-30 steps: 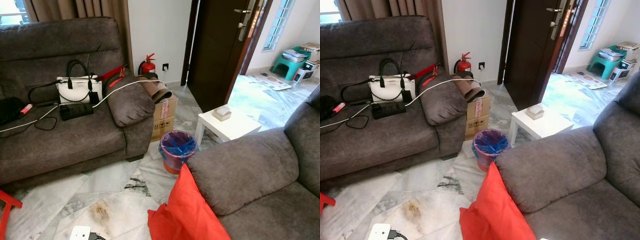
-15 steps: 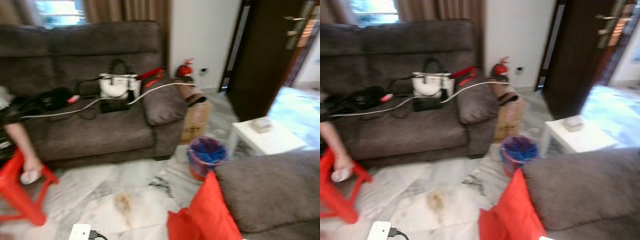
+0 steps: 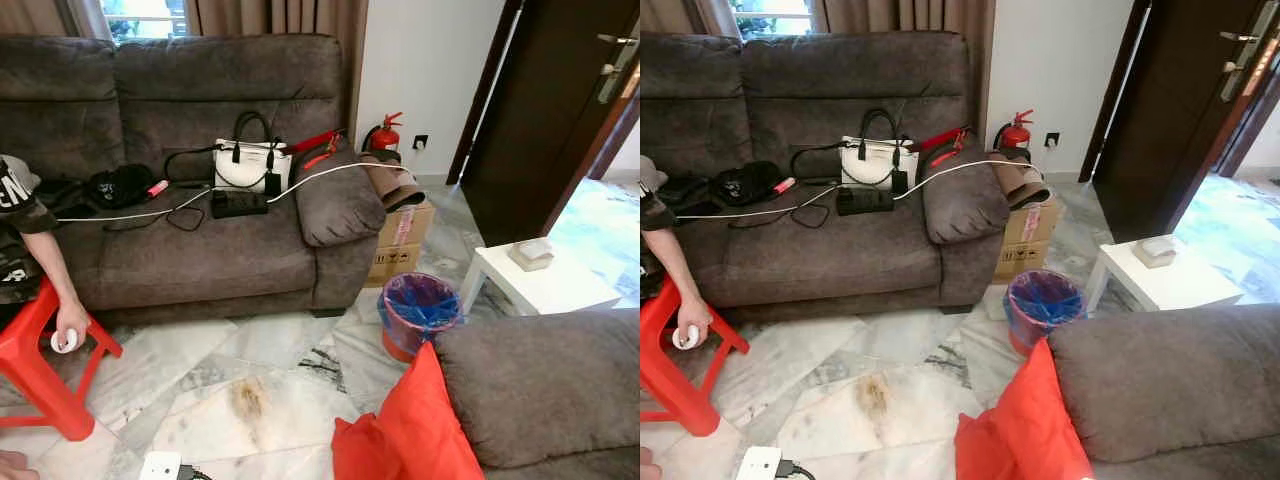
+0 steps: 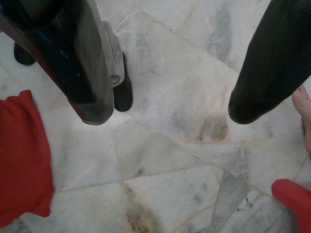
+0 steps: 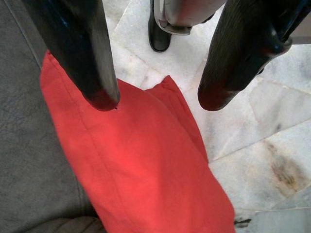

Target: Move the pillow to the sofa from floor

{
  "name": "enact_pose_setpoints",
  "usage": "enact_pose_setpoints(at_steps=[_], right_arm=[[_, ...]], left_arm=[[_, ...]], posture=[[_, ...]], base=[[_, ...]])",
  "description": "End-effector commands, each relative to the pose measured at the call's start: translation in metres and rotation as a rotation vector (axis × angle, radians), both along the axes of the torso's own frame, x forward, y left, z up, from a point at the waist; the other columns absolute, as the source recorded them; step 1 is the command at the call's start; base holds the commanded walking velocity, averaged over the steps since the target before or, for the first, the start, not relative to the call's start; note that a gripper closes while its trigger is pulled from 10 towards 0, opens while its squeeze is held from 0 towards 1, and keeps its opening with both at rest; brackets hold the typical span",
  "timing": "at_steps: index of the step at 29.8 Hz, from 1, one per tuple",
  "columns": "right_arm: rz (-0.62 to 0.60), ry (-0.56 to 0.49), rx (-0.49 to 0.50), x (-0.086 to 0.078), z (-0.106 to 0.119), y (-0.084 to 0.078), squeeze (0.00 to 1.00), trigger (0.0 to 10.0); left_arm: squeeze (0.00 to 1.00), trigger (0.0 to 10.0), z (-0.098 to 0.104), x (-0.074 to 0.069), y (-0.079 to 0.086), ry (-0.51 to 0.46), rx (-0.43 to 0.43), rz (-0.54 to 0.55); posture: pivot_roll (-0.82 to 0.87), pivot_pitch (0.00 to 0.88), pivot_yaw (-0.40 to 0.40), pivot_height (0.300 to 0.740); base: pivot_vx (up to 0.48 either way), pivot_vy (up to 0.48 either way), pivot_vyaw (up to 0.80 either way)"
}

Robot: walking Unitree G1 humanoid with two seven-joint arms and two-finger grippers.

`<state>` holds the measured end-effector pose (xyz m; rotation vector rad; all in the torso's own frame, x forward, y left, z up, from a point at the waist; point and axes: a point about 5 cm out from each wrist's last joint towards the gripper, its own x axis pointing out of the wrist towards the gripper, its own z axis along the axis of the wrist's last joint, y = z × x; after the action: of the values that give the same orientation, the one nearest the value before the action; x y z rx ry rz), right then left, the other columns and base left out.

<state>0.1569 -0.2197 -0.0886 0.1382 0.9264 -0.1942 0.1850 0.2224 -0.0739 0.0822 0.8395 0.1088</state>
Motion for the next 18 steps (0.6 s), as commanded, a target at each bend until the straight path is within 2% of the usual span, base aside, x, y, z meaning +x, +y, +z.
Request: enact_pose_setpoints(at_steps=[1,13,18], right_arm=[[-0.038,-0.025,0.166,0.0207,0.0021,0.036,0.0,10.0],[-0.032,-0.024,0.164,0.0207,0.0021,0.0358,0.0,10.0],[-0.033,-0.026,0.164,0.0209,0.0022,0.0357,0.0,10.0]], left_arm=[[0.0,10.0,-0.0009,-0.0109,0.0207,0.049,0.024,0.043],[0.0,10.0,-0.0004,-0.0096,0.019,0.039,0.022,0.041],[0.0,10.0,-0.0003,-0.0093,0.0188,0.034,0.014,0.053]], posture=[[0.17,0.095,0.039,0.74],[0.17,0.097,0.039,0.74],[0.17,0.097,0.039,0.74]], base=[[0.0,-0.458,0.0],[0.0,-0.468,0.0],[0.0,0.0,0.0]])
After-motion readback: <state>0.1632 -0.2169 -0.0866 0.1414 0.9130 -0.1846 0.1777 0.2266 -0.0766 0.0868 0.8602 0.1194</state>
